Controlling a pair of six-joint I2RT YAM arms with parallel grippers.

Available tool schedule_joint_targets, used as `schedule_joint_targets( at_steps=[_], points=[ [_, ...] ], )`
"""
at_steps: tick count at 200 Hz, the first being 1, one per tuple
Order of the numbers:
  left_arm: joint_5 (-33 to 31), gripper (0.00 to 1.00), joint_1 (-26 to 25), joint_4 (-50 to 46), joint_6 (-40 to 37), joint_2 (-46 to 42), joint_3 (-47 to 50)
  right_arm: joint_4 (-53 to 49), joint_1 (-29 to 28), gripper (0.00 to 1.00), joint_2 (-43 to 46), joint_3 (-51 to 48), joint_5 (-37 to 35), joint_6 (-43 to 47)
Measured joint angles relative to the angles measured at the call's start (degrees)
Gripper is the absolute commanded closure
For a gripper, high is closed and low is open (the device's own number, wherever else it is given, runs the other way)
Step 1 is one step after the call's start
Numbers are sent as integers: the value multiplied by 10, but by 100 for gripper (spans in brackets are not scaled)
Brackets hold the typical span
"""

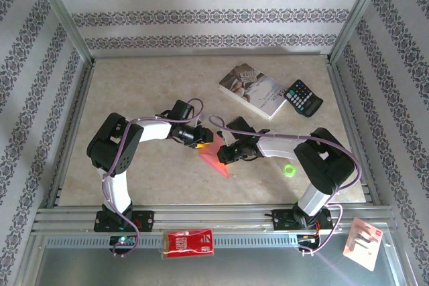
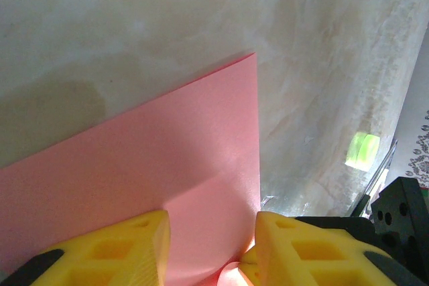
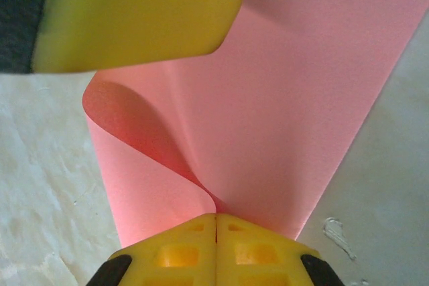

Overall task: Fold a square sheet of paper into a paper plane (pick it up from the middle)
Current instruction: Third fold the triangle at the center of the table.

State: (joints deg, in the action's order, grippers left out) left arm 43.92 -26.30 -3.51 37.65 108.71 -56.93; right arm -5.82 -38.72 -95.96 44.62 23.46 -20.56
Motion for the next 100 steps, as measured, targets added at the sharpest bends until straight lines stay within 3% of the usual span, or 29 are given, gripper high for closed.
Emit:
schedule_joint_targets(
  at_steps=[100],
  points=[
    [0,62,0,0,0,0,0,-2,4,94,-1,0,0,5]
  ],
)
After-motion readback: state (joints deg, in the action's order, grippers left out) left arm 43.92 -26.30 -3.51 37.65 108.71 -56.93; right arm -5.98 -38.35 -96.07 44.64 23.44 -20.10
